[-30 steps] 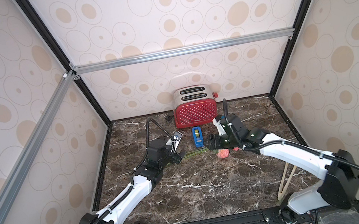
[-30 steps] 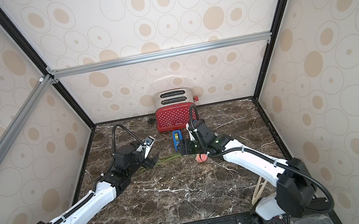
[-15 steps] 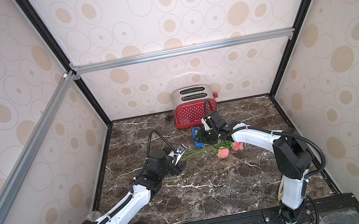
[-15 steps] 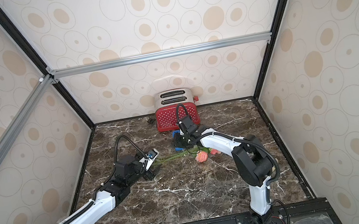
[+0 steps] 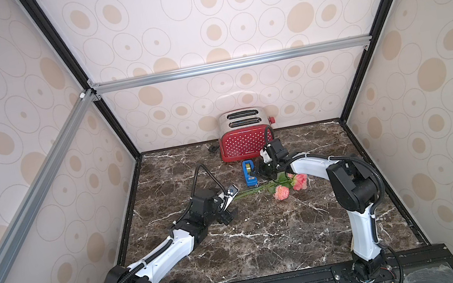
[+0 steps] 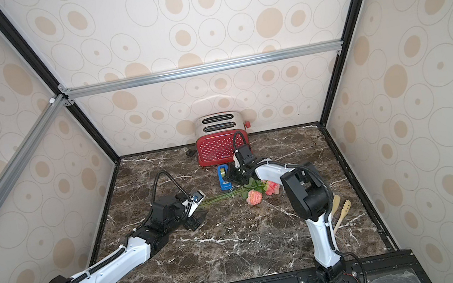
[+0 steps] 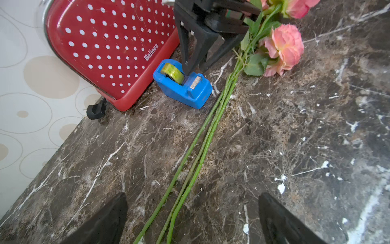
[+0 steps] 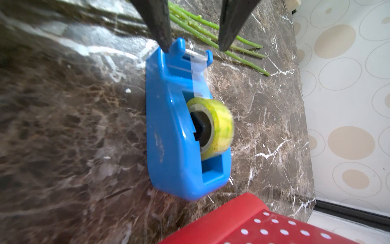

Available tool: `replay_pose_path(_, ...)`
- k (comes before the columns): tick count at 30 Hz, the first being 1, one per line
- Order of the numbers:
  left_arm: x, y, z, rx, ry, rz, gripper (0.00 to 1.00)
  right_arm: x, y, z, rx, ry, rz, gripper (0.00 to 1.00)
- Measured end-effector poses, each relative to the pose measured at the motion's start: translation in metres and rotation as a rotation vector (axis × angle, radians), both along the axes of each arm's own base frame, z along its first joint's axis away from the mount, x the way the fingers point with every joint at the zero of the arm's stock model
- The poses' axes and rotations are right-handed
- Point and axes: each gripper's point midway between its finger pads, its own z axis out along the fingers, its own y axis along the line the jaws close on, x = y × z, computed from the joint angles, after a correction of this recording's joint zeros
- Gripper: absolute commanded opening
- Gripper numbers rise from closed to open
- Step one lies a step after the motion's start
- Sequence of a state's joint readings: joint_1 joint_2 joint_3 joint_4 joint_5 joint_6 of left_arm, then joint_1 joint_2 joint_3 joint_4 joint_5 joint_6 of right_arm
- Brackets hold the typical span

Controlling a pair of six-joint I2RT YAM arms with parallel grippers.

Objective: Wrap bouquets with tape
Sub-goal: Pull the tape from the tape cutter.

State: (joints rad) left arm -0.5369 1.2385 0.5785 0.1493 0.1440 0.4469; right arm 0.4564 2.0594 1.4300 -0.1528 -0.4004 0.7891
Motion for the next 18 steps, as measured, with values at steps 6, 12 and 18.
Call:
replay_pose_path(6,-0.001,0.001,-0.006,0.027,0.007,-0.004,0.97,0.008,0.0,-0.008,0.013,0.012,-0.004,0.31)
replay_pose_path(12,-0.001,-0.001,-0.007,0.033,0.006,-0.009,0.97,0.011,0.002,-0.009,0.025,0.003,-0.002,0.28)
replay_pose_path(18,-0.001,-0.001,-0.009,0.038,0.01,-0.01,0.98,0.014,0.003,-0.01,0.039,0.003,0.002,0.23)
